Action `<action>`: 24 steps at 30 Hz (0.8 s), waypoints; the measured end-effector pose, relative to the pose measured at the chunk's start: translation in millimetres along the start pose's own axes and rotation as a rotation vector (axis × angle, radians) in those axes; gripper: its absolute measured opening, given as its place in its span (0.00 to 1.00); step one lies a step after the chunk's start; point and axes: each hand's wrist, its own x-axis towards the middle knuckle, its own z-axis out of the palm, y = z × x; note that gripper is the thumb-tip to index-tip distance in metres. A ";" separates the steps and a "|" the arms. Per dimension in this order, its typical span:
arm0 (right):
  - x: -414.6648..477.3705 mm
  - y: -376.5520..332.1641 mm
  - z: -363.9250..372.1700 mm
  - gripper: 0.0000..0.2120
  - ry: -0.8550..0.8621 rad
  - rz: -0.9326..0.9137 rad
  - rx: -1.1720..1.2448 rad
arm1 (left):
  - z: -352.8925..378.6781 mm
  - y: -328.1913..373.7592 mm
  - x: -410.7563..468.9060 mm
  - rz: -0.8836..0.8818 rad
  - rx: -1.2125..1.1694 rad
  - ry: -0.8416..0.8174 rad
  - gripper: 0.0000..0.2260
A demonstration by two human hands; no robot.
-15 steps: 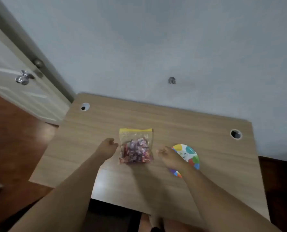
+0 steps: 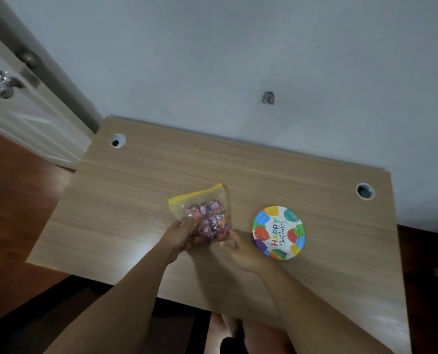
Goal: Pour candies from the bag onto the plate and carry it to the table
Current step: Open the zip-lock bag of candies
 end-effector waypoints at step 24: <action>-117.7 -55.0 -98.2 0.15 -0.024 -0.150 -0.172 | -5.1 -0.8 -127.2 0.900 0.451 -0.035 0.13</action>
